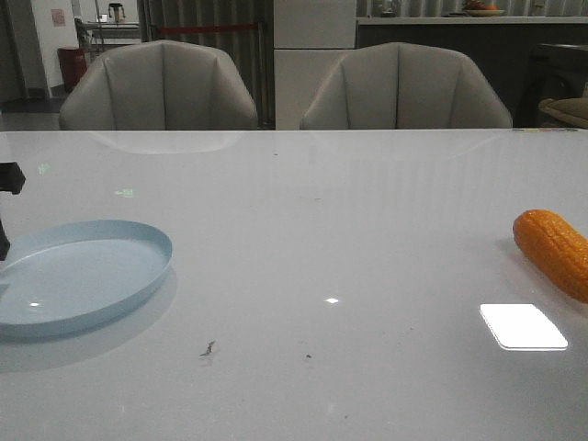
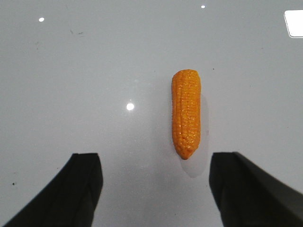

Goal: Place corn on plate with both arms
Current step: 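Lower the left gripper to the rim of the light blue plate, then grasp the plate rim with the left gripper and slide it toward the table center, then open the left gripper and lift it away from the plate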

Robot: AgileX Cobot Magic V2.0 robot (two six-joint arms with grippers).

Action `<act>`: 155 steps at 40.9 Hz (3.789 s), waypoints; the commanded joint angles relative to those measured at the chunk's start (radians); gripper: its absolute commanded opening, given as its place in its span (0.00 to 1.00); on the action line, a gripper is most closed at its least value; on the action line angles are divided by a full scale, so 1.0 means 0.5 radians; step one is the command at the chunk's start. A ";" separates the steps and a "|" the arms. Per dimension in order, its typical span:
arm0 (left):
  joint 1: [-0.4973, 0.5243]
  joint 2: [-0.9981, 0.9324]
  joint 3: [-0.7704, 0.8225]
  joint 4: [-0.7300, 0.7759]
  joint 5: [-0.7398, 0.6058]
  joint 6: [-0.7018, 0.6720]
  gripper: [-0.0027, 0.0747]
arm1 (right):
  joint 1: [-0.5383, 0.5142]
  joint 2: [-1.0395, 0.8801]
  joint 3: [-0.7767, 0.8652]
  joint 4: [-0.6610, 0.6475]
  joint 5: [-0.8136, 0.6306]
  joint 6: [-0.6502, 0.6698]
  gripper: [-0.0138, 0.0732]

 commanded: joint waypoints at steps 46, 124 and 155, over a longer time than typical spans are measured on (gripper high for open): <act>-0.004 0.098 -0.069 -0.067 -0.028 0.000 0.17 | -0.006 0.004 -0.069 0.010 -0.134 -0.003 0.83; -0.823 0.157 -0.707 -0.498 0.437 0.371 0.16 | -0.006 0.004 -0.069 0.010 -0.068 -0.003 0.83; -0.824 0.386 -0.879 -0.541 0.489 0.394 0.50 | -0.006 0.004 -0.069 0.010 -0.059 -0.003 0.83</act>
